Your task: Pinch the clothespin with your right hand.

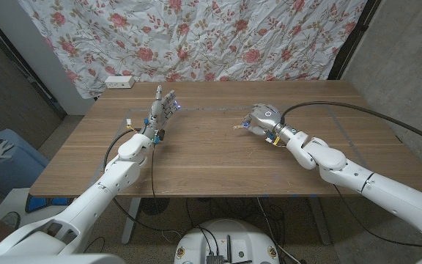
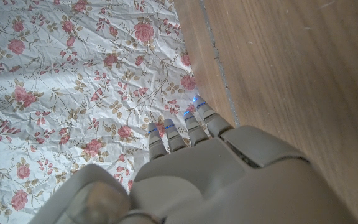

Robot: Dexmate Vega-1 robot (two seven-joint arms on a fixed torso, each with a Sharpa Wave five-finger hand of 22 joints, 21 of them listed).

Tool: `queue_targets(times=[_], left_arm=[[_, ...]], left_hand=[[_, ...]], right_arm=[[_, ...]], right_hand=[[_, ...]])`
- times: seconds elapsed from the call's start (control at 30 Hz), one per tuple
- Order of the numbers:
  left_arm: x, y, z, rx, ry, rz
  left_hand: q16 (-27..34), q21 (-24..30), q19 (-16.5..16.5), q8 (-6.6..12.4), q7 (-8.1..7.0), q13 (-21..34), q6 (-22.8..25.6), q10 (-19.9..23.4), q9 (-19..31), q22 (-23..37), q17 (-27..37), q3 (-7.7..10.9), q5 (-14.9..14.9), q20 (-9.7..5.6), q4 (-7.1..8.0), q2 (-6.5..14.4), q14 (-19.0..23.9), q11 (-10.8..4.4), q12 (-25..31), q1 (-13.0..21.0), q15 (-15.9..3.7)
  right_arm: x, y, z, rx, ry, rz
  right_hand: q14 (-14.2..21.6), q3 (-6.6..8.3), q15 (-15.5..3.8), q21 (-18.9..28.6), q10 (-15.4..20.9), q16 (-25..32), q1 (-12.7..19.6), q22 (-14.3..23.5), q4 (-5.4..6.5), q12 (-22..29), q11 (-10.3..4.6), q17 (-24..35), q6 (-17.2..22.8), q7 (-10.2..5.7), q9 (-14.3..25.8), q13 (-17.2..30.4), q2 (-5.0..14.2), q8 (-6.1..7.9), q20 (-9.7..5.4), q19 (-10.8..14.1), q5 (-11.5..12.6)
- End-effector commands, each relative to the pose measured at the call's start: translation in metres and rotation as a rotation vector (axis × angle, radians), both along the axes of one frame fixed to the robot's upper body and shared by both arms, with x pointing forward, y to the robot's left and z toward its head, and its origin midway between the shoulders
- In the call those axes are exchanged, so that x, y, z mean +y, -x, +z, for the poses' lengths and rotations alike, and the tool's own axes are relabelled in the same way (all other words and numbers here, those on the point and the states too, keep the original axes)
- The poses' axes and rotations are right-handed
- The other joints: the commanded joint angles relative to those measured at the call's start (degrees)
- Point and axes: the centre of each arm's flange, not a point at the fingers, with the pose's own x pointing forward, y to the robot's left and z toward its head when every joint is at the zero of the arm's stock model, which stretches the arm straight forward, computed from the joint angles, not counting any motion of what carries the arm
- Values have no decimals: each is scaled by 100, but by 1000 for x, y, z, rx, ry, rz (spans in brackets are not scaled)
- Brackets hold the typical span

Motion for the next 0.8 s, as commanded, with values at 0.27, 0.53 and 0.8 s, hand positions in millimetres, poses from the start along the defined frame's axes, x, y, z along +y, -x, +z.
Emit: queue_targets(times=[0.27,0.53,0.8], left_arm=[[0,0,0,0,0,0],[0,0,0,0,0,0],[0,0,0,0,0,0]], left_hand=[[47,41,35,35,-50,12,2,9,28,14,21,5,46,-5,32,47,50,-32,31,20,-38],[47,43,39,35,-50,12,2,7,28,14,21,5,45,-12,32,47,51,-33,31,19,-39],[45,43,39,35,-50,12,0,12,28,14,21,5,45,-8,32,47,45,-43,33,19,-40]], right_arm=[[11,-3,-17,-30,62,-44],[15,-6,-23,-36,78,-61],[18,-8,-28,-27,90,-76]], right_hand=[[26,-5,-893,-2,-7,-47,-66,18,-18,-12,3,12,38,4,18,20,40,26,18,28,15],[21,-11,-883,-7,-8,-62,-87,19,-16,-16,5,11,39,3,18,24,36,20,30,14,12],[18,-15,-881,-11,-10,-70,-103,19,-17,-21,4,16,43,2,18,28,33,14,35,0,10]])
